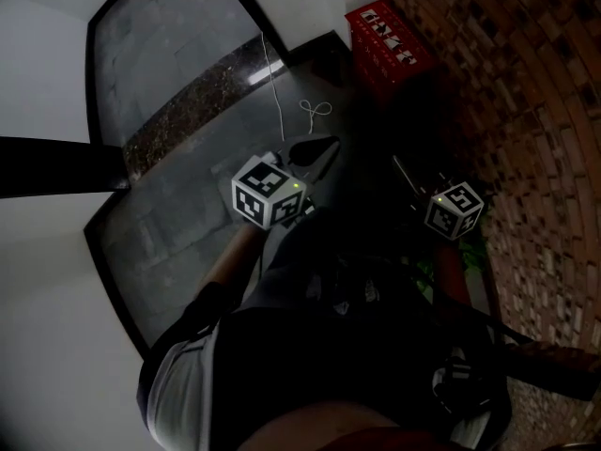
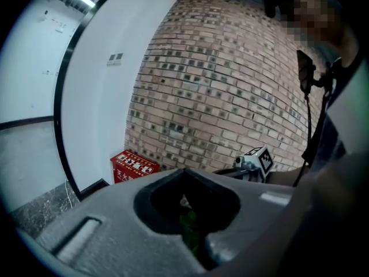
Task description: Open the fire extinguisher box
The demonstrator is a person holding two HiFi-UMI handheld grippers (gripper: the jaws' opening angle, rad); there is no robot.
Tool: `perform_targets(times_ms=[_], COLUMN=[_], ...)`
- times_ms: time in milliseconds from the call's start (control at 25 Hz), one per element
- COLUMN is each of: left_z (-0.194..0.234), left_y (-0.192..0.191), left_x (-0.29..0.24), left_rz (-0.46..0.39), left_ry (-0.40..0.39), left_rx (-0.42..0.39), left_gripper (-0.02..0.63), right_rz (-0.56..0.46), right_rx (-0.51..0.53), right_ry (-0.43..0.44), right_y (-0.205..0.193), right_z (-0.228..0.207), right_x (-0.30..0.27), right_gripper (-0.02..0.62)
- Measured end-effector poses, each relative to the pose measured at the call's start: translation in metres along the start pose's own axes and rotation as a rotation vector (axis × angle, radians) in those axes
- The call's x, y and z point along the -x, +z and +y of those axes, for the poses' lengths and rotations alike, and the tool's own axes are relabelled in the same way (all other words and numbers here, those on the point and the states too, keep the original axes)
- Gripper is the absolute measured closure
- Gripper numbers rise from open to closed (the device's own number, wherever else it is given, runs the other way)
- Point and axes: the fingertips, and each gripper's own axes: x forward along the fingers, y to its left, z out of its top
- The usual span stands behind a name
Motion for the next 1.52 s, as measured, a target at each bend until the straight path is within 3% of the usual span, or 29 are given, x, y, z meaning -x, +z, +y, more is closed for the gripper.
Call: perform_targets(times_ms=[320,640,1000,1320,1520], left_z=[-0.013,-0.002,0.092,0.175,0.212], left_y=[0.014,0.021,0.045,0.071,0.083], left_x=[-0.031,-0.059,-0.074,-0.082,-0.082], left_rz=[0.047,0.044,0.017,0.018,0.005], left_ry=[-0.088,-0.187,-0.195,-0.203,-0.223], left_rx=[-0.074,-0.086,-0.041,-0.068,-0.062], left_gripper=[0.607,0.607,0.607,0.607,0.607], right_rz=[-0.082,-0.06,0.022,0.169,0.234], right_rx=[-0.043,-0.046,-0.013,0.182,0.211], right_ry=[-0.097,-0.187,-0.257,-0.36,-0.379], right_y=[0.006,0.006,0.036,0.071,0.072], right_z=[-0.024,-0.048,-0.079,-0.103,-0.102], right_x=[0.025,0.027,-0.045,-0.131,-0.17], right_gripper=[0.597,0.597,0.597,0.597,0.597])
